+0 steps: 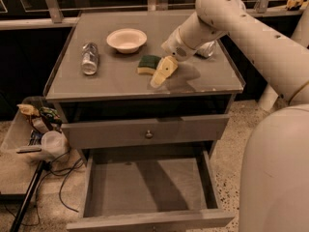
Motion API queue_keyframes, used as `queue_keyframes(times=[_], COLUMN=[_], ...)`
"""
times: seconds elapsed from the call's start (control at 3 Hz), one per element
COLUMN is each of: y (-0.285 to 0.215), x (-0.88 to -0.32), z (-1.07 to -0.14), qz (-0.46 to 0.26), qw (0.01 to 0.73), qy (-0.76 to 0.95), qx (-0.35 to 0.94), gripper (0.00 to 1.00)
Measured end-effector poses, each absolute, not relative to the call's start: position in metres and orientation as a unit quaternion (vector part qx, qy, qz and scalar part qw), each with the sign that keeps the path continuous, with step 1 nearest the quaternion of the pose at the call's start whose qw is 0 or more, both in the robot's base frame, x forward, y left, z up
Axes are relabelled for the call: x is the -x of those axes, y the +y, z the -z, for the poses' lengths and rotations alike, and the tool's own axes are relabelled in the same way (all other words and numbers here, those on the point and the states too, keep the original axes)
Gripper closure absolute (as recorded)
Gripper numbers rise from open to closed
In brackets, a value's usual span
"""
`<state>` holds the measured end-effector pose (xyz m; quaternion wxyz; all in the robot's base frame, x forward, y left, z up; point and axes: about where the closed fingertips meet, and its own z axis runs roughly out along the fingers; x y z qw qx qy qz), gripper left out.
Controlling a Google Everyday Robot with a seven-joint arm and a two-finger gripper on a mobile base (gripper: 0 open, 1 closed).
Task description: Place sponge into middle drawer
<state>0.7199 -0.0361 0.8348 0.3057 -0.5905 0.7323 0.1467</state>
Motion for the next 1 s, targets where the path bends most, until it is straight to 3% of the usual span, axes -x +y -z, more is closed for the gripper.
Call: queue_keyframes(times=[0.33,1.0], y=[-0.0360,-0.0360], x=[-0.7199,-0.7199], z=[-0.8347,-0.8347], qz=[-0.147,-0.147], qw=[0.306,0.306], qy=[0.732,0.732], qx=[0.591,0.591], gripper=[0.01,0.42])
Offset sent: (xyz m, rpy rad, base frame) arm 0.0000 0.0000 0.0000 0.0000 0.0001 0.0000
